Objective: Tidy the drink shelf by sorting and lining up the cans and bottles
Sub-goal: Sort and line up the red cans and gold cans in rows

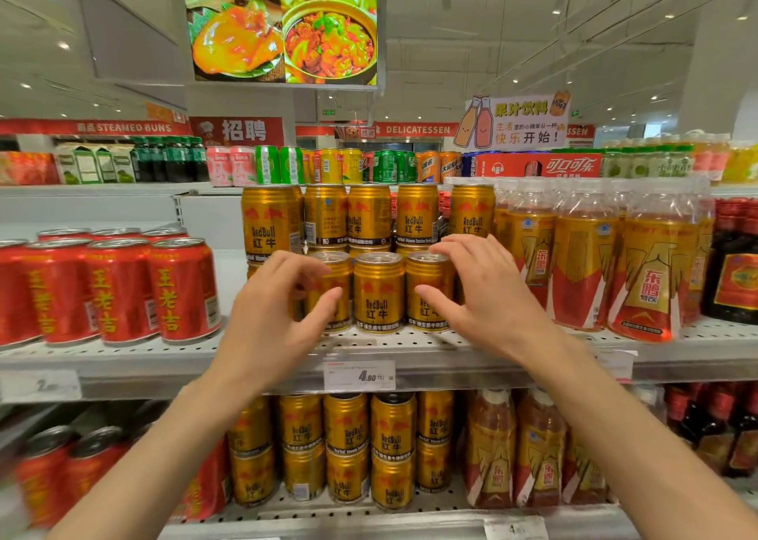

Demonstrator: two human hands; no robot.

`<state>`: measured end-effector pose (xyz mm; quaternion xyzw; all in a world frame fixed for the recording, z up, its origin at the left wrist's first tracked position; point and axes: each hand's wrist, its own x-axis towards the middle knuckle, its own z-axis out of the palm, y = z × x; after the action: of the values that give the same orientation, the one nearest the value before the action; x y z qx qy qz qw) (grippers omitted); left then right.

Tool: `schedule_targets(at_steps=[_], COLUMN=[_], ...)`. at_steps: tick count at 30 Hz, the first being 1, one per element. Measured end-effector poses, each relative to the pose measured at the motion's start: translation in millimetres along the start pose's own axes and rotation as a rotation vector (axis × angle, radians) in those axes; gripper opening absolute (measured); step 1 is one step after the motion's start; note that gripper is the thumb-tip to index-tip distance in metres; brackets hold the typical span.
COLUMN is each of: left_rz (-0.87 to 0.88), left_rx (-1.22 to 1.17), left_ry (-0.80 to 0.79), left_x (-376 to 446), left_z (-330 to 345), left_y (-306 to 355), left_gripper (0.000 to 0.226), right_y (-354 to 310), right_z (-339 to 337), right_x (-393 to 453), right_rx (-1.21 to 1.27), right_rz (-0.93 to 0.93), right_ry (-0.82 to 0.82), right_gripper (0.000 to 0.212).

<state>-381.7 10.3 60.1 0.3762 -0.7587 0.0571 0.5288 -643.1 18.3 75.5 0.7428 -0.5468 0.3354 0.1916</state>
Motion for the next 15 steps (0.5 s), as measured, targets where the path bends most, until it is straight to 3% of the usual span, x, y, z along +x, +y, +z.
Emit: schedule_targets(at_steps=[2, 4, 7, 9, 15], left_rz=[-0.136, -0.281, -0.410, -0.465, -0.512], left_rx=[0.063, 0.126, 0.169, 0.128, -0.064], left_ry=[0.108, 0.147, 0.042, -0.019, -0.153], left_x=[-11.6, -24.2, -38.1, -35.3, -6.0], left_z=[-8.7, -11.5, -9.5, -9.7, -12.7], left_y=[-10.8, -22.2, -31.6, -34.0, -49.4], left_gripper=[0.019, 0.036, 0.082, 0.101, 0.112], right_y=[-9.6, -20.2, -37.4, -50.8, -66.0], right_z=[4.5, 6.8, 9.5, 12.3, 19.3], right_x=[6.3, 12.5, 22.7, 32.8, 57.7], right_rx=[-0.036, -0.066, -0.105, -0.134, -0.200], right_rz=[-0.056, -0.096, -0.145, -0.173, -0.199], right_ry=[-0.025, -0.063, -0.118, -0.145, -0.308], right_gripper=[0.061, 0.066, 0.073, 0.076, 0.077])
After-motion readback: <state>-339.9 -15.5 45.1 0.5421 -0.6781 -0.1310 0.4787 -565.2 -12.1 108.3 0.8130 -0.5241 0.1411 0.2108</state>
